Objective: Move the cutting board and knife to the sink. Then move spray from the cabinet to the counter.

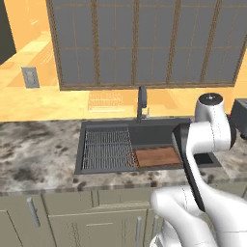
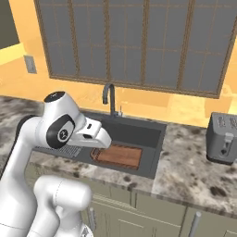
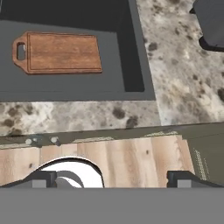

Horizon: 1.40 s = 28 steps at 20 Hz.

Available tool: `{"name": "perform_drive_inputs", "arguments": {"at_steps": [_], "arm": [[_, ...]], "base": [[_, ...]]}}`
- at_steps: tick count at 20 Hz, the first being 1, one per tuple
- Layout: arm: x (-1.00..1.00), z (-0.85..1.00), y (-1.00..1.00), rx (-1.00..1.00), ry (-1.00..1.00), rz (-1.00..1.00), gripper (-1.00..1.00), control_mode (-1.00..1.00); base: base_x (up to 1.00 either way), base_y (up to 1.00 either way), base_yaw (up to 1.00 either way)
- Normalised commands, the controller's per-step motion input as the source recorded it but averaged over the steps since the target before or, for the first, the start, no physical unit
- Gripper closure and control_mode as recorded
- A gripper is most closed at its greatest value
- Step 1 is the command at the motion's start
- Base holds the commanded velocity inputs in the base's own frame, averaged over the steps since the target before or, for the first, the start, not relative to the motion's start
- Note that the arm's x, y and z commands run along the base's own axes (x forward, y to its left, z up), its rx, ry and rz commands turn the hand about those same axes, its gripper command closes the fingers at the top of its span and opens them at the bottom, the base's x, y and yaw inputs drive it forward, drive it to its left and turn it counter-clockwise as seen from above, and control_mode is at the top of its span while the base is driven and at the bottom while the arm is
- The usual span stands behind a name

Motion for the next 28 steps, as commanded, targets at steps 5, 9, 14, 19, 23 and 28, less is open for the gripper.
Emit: {"name": "perform_drive_inputs", "arguments": {"at_steps": [5,9,14,19,23,28], "arm": [[0.0,0.0,0.0,0.0,0.0,0.0,-1.0,1.0],[0.0,0.0,0.0,0.0,0.0,0.0,-1.0,1.0],[0.0,0.0,0.0,0.0,0.0,0.0,-1.0,1.0],[0.0,0.0,0.0,0.0,0.0,0.0,-1.0,1.0],[0.0,0.0,0.0,0.0,0.0,0.0,-1.0,1.0],[0.0,0.0,0.0,0.0,0.0,0.0,-1.0,1.0]], "base": [[-0.86,0.0,-0.04],[-0.94,0.0,0.0],[-0.94,0.0,0.0],[-0.94,0.0,0.0],[-0.94,0.0,0.0],[-0.89,0.0,0.06]]}}
